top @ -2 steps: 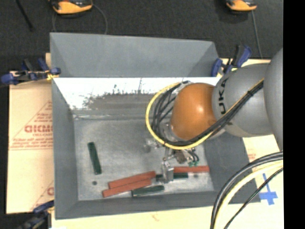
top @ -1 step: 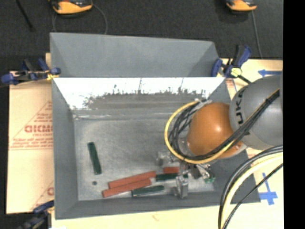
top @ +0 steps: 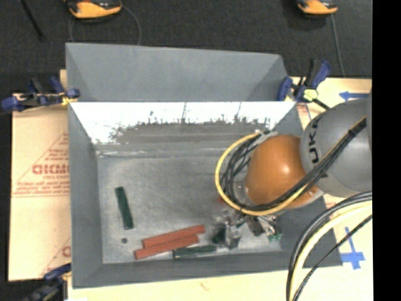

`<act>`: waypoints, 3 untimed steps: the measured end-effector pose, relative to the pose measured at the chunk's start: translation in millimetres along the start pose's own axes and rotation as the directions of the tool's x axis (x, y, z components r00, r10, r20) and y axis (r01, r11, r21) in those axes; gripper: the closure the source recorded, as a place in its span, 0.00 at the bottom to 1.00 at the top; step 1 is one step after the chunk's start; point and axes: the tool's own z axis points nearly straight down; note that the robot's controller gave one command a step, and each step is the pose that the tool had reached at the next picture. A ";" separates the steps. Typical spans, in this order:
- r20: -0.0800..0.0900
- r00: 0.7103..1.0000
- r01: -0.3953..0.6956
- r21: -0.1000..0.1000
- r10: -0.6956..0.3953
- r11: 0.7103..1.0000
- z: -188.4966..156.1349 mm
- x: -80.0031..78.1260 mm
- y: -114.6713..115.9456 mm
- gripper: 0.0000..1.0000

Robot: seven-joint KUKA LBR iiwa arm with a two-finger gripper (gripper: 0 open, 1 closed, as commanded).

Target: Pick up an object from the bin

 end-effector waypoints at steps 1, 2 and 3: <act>0.001 0.907 0.421 0.001 -0.421 0.907 0.2 1.6 -7.9 1.00; 0.003 0.869 0.494 0.007 -0.494 0.869 -122.7 2.0 -33.8 1.00; 0.000 0.870 0.494 -0.002 -0.494 0.870 -118.6 3.1 -31.4 0.00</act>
Offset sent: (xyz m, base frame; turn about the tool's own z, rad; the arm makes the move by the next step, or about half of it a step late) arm -0.0002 -0.0072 -0.0005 -0.4360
